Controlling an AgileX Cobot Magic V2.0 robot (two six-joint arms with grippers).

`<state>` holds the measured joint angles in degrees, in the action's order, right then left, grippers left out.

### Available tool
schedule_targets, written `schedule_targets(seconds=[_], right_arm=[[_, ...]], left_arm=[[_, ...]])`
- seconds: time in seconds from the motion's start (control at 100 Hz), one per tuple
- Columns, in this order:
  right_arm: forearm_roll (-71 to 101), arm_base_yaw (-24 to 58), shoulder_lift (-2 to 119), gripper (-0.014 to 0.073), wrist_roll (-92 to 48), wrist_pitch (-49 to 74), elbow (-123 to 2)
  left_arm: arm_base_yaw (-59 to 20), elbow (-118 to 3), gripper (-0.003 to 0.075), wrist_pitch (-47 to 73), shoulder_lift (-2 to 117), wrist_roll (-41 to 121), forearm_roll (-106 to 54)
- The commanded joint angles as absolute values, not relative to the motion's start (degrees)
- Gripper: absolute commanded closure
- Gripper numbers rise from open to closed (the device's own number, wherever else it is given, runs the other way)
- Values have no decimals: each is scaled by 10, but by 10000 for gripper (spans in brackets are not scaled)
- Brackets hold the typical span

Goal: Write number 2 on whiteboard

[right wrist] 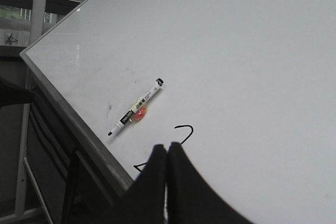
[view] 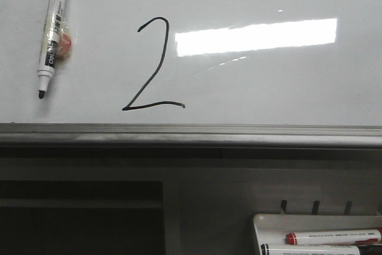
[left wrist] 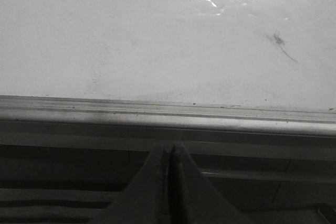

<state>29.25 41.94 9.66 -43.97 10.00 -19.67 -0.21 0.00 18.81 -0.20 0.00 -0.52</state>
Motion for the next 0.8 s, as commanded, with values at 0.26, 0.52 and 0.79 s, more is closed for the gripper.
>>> schedule_targets(seconds=[0.26, 0.52, 0.79], right_arm=[[291, 416, 102, 664, -440, 62, -213], [291, 416, 102, 664, -440, 60, -213], [-29, 416, 102, 664, -81, -11, -213]], left_arm=[[0, 7, 741, 155, -18, -6, -10], [0, 7, 741, 155, -18, -6, -10], [0, 7, 741, 155, -18, -6, -10]])
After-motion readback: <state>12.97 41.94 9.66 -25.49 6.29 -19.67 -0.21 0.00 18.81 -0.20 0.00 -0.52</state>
